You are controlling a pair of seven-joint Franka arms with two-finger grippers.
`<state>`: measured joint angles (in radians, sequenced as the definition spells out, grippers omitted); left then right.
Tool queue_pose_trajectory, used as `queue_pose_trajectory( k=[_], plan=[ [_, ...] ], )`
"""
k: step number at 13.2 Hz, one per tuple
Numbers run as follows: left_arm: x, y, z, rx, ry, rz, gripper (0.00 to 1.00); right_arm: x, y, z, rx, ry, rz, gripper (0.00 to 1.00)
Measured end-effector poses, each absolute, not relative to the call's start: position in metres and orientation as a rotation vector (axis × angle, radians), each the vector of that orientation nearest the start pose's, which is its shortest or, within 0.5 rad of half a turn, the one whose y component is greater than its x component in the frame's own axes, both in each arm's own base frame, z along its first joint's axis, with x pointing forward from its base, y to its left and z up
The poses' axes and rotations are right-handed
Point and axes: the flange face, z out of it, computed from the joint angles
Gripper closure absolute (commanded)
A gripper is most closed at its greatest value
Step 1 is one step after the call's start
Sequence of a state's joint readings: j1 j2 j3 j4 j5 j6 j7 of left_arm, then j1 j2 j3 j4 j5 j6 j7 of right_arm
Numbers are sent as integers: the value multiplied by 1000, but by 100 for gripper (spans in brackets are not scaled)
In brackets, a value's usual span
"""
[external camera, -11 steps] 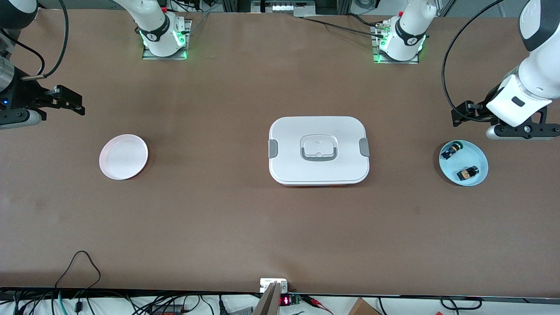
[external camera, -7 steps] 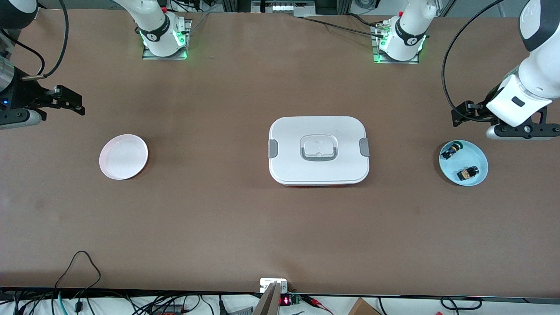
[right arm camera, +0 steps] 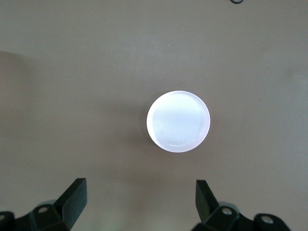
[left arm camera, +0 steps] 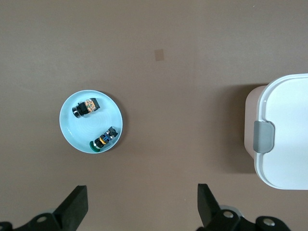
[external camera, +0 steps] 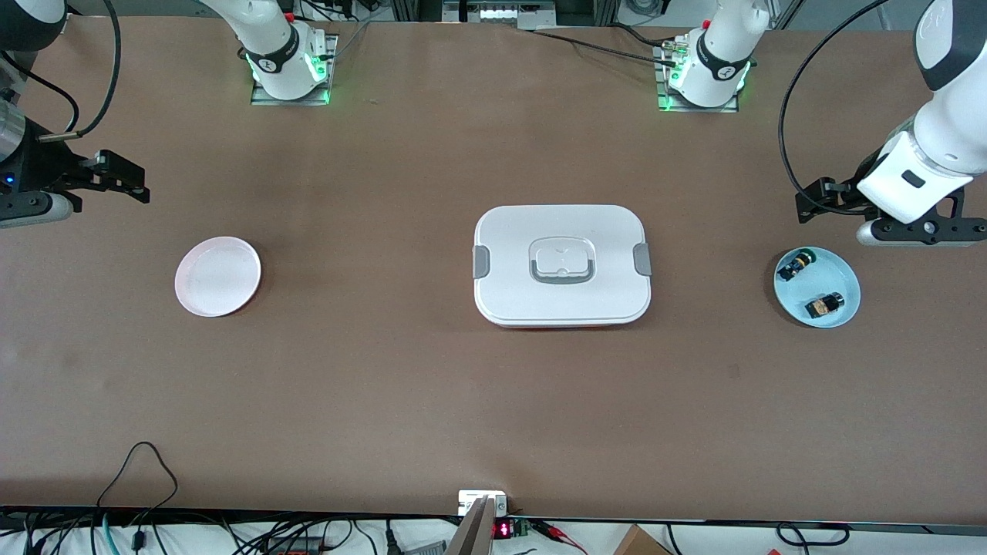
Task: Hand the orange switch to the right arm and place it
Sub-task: 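Move the left gripper over the light-blue dish of switches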
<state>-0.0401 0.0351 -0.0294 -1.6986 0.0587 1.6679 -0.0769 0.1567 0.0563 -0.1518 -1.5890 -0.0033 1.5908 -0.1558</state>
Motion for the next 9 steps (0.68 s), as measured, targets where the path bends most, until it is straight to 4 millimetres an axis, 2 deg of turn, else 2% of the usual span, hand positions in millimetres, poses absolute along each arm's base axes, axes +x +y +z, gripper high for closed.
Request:
queue_pose_trajectory(
  k=[6, 9],
  plan=[
    [567, -34, 556, -3079, 0, 85, 0, 571, 5, 586, -3138, -253, 86, 0],
    [576, -30, 556, -3081, -10, 74, 0, 571, 5, 586, -3138, -253, 85, 0]
  ],
)
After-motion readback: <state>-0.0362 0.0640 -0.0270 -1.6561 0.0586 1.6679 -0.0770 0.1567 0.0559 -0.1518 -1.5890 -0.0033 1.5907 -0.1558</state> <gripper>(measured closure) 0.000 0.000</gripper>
